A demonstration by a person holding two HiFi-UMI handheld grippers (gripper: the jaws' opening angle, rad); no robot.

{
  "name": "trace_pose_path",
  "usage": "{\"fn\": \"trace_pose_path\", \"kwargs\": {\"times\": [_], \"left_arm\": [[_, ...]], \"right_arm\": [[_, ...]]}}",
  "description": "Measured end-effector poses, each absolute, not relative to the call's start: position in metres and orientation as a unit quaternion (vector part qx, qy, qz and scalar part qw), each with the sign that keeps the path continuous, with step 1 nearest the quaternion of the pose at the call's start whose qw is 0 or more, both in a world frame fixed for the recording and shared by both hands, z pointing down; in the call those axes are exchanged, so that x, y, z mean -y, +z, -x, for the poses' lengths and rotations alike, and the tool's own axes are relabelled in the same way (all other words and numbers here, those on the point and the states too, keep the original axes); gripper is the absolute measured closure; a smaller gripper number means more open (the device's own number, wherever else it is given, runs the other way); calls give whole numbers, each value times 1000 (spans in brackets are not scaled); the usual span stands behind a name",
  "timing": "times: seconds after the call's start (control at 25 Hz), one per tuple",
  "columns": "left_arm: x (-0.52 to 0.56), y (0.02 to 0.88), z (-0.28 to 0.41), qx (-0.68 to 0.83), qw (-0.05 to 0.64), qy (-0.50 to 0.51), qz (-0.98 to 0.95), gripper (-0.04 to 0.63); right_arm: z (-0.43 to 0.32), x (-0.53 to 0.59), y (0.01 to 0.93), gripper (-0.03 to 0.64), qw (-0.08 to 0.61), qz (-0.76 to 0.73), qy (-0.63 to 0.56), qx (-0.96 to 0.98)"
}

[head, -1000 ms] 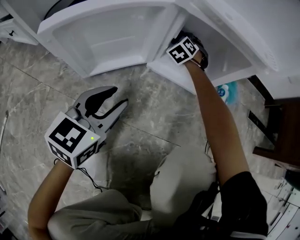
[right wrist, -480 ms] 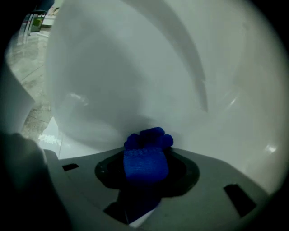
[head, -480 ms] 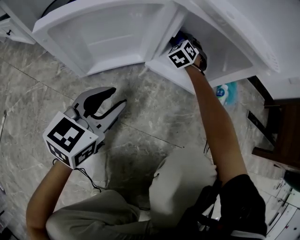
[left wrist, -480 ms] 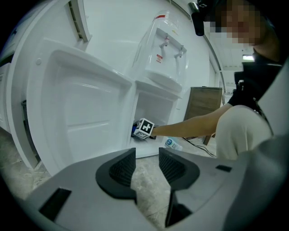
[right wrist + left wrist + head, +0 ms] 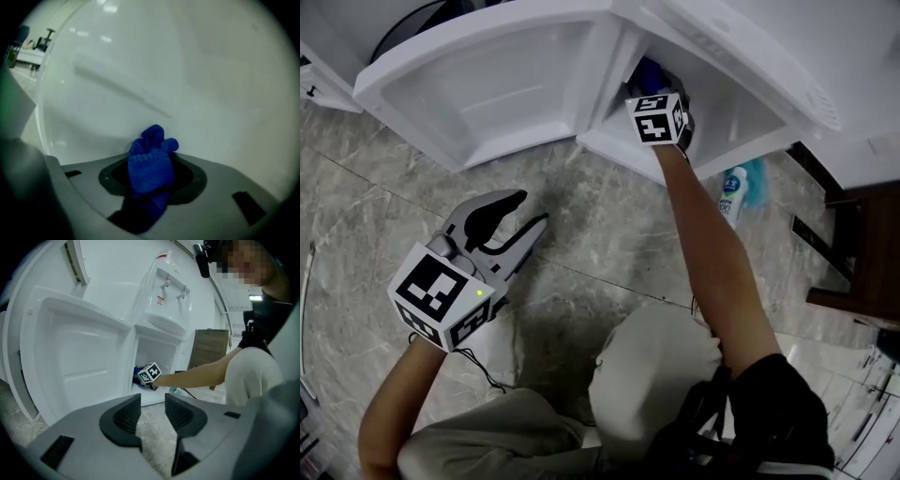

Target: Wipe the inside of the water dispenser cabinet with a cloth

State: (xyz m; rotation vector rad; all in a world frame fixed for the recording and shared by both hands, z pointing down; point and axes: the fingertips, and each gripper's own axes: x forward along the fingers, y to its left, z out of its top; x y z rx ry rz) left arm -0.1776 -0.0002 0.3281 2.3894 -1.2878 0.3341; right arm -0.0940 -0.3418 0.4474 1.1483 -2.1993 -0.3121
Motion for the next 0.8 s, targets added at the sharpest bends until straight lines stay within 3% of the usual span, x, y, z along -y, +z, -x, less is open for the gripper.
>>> {"fn": "trace_pose_path", "kwargs": {"times": [0.24,0.4,0.56,0.8], "left_arm": [[1,320,164,443,190,106,-870,428],[1,317,163,446,207,83,-867,428],[4,310,159,446,199,80,-869,428],[2,301,156,445,192,71,-872,428]], "right_arm": [[75,337,330,463,18,-537,-77,840],[84,301,262,463,-118,-515,-105,843],[93,294,237,463,-154,-512,-107,838],[91,315,241,463,-136,-525,-108,833]]}}
